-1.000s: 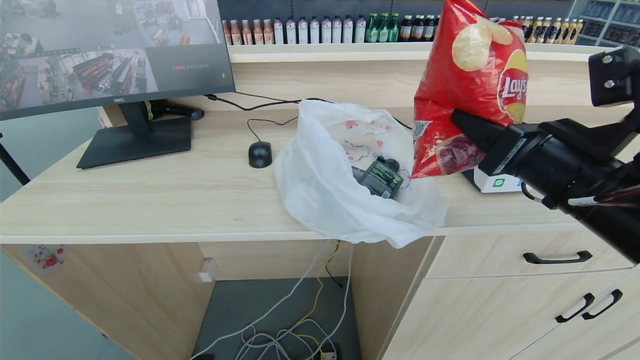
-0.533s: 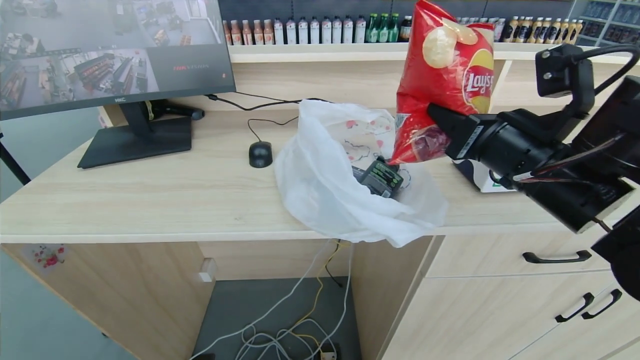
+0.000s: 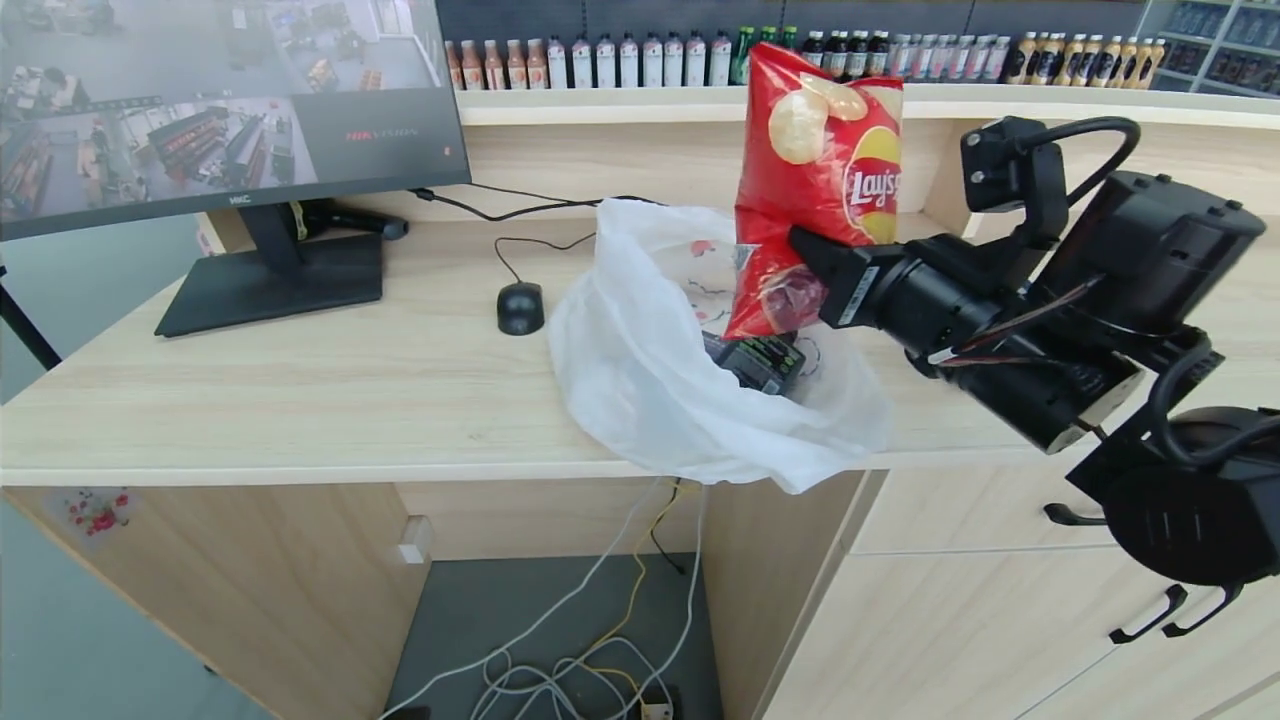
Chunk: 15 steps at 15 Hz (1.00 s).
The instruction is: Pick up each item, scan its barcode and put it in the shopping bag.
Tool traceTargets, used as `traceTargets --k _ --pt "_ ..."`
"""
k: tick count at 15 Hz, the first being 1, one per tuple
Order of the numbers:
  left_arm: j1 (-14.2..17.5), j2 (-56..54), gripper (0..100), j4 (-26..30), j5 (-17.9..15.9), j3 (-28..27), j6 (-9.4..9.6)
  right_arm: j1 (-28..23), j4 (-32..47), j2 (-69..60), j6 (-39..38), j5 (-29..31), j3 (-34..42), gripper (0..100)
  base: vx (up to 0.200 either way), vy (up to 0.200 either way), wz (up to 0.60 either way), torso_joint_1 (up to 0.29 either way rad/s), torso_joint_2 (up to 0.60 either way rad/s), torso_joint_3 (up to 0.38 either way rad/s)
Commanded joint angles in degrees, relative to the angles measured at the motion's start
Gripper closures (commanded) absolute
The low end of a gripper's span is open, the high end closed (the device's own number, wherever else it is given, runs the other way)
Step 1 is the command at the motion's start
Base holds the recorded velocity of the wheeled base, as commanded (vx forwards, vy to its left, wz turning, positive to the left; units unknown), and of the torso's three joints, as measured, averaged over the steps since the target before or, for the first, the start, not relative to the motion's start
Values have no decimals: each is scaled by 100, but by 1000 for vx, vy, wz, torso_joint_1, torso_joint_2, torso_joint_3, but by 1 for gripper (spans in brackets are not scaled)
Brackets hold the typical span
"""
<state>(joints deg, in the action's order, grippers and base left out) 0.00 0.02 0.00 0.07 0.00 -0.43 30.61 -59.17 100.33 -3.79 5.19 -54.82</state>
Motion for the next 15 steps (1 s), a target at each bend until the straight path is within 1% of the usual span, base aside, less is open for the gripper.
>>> traceTargets --k 1,4,7,8,15 --pt "0 -2 0 0 1 0 -1 173 2 136 -69 8 33 100 0 0 0 0 0 0" --pt "0 -2 0 0 1 0 -1 226 2 136 -87 8 130 100 0 0 0 0 0 0" --pt "0 -2 0 0 1 0 8 384 -77 -40 -87 8 595 100 0 0 0 0 0 0" --pt "0 -2 0 0 1 0 8 375 -77 -75 -87 8 631 100 0 0 0 0 0 0" --pt "0 -2 0 0 1 0 8 384 -86 356 -43 -62 367 100 0 0 0 0 0 0"
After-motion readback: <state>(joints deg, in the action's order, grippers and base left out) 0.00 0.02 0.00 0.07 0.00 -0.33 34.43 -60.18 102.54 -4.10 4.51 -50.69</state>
